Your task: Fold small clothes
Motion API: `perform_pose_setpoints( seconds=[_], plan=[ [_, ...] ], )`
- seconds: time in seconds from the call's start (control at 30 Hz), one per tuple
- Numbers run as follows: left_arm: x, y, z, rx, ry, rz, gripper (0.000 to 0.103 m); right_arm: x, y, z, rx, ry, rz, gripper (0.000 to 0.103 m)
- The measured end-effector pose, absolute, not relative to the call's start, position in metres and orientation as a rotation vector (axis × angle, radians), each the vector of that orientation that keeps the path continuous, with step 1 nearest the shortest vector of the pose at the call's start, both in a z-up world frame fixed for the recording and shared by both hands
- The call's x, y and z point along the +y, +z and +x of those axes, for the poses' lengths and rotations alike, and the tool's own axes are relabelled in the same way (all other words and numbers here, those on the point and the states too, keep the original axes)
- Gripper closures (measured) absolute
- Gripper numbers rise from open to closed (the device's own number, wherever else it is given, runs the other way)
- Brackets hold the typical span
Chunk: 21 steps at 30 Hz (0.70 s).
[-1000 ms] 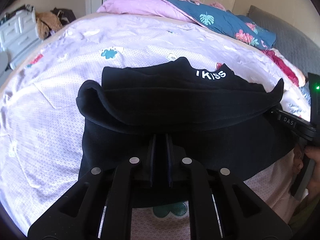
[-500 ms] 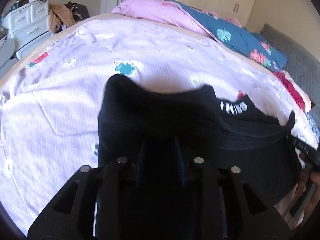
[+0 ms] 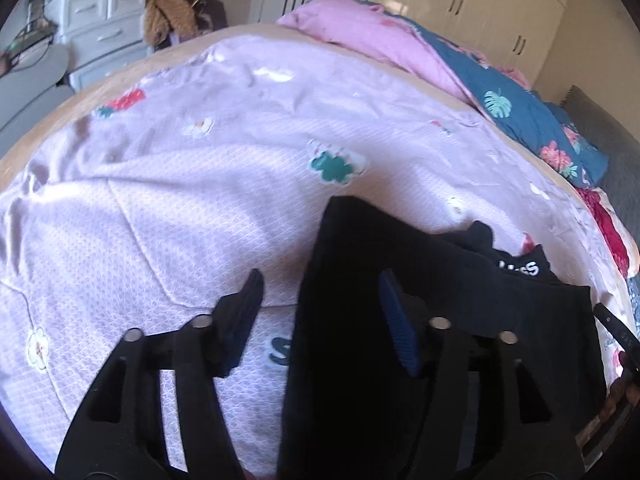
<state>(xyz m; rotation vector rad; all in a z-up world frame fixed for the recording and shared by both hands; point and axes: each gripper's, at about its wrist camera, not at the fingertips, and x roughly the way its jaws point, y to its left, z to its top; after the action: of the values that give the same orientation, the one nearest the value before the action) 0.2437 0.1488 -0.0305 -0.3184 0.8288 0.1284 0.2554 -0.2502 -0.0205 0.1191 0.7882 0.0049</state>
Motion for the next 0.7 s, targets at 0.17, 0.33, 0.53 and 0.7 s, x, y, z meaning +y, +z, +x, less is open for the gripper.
perform_pose_setpoints(
  seconds=[0.17,0.33,0.53,0.7],
  plan=[
    [0.152,-0.041,0.248,0.87,0.121,-0.338,0.04,-0.259,-0.037,0.263,0.85,0.01,0.143,0.049],
    [0.145,-0.044,0.253,0.89,0.079,-0.306,0.085,-0.26,-0.042,0.264,0.845,0.029,0.173,0.08],
    [0.144,-0.016,0.241,0.778,0.08,-0.308,0.099,-0.259,-0.024,0.254,0.767,0.011,0.159,0.096],
    [0.138,0.003,0.235,0.711,0.086,-0.265,0.099,-0.26,-0.005,0.249,0.683,0.024,0.158,0.096]
  ],
)
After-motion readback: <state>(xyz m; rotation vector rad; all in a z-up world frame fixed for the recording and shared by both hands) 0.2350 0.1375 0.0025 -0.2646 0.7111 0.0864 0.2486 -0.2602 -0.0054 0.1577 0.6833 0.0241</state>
